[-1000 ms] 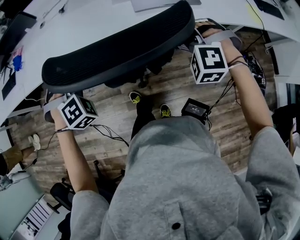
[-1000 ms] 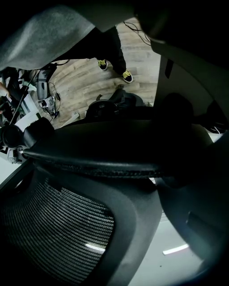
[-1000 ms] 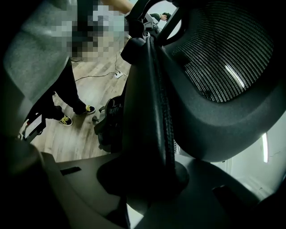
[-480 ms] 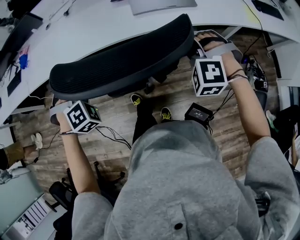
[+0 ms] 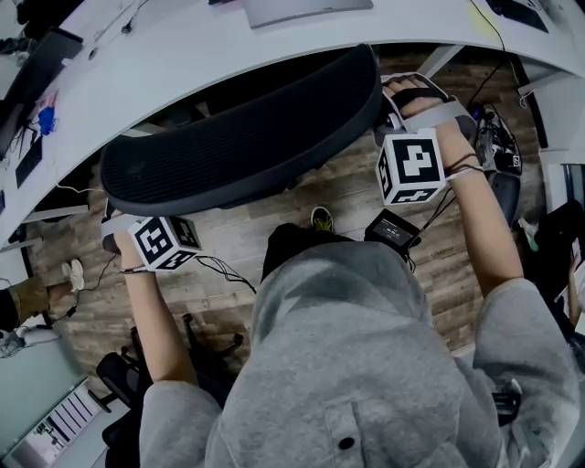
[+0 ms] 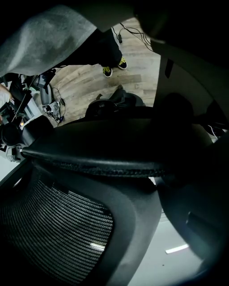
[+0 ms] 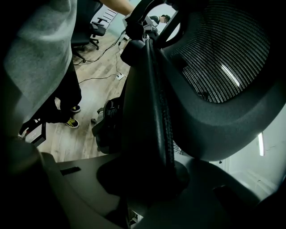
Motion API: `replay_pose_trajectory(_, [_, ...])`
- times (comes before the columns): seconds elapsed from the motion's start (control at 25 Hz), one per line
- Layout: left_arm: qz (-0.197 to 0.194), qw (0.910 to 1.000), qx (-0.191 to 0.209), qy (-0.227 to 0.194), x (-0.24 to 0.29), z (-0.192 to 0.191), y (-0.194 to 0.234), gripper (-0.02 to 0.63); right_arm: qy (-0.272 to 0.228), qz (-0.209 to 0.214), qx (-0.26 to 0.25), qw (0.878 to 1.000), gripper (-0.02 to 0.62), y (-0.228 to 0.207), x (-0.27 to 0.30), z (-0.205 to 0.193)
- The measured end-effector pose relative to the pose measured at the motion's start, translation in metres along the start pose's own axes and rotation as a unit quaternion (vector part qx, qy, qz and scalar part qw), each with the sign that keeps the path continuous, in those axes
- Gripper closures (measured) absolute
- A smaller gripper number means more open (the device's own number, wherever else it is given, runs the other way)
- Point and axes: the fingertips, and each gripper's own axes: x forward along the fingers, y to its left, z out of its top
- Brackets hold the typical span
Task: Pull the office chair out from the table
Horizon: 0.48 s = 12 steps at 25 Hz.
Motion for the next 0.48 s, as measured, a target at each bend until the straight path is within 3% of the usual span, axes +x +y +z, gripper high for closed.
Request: replay_pose_trajectory(0.48, [-0.002, 1.0, 0.004, -0.004, -0.018, 0.008, -0.011, 0.505, 0.008, 0.003, 0.004, 1.0, 0.51, 0.02, -0.018, 0.0])
